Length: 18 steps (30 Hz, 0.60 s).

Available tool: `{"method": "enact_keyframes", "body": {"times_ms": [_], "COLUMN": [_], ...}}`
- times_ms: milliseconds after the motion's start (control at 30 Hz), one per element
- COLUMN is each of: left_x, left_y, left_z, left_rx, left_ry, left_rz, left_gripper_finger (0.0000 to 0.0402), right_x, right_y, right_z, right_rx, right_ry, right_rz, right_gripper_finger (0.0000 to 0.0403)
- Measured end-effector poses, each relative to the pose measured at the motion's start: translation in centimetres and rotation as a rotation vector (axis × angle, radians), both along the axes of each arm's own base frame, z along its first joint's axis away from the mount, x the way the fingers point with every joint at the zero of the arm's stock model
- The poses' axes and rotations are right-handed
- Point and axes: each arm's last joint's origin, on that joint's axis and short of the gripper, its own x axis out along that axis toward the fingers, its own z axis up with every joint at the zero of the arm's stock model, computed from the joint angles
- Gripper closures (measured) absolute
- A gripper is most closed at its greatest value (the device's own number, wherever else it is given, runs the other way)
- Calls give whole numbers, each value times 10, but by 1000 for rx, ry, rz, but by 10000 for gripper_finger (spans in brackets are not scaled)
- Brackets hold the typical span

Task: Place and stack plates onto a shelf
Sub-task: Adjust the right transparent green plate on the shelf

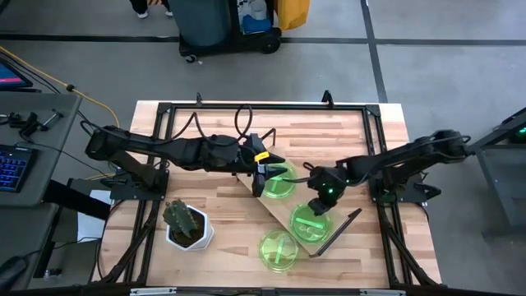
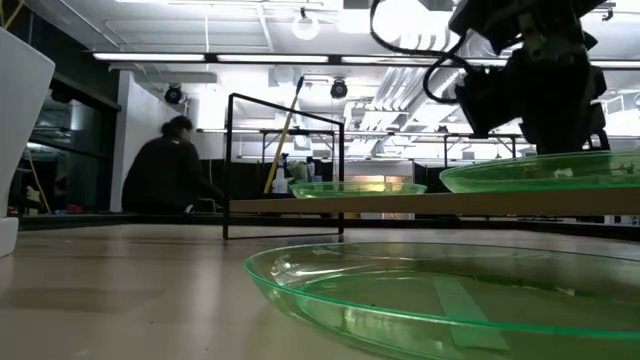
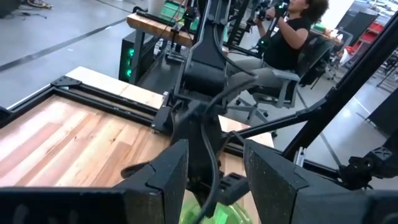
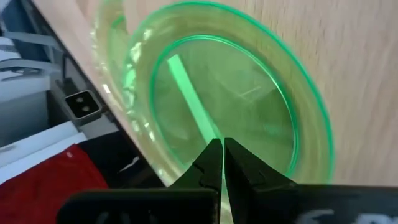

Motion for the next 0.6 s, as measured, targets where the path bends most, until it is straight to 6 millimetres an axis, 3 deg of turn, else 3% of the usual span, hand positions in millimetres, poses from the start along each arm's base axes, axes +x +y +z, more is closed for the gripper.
{"method": "enact_keyframes", "body": {"times_ms": [267, 600], "left_x": [0, 0], "left_y": [0, 0], "left_z": [0, -1], "left_rx": [1, 26], "left_ry": [5, 9], "left_rz": [0, -6], "left_gripper_finger": [257, 257], "right_x": [10, 6], "right_y": [3, -5], "right_z": [-8, -12], "right_rx": [-55, -150], "right_ry": [37, 96], "right_rz": [-8, -62], "right_gripper_finger": [403, 403]}}
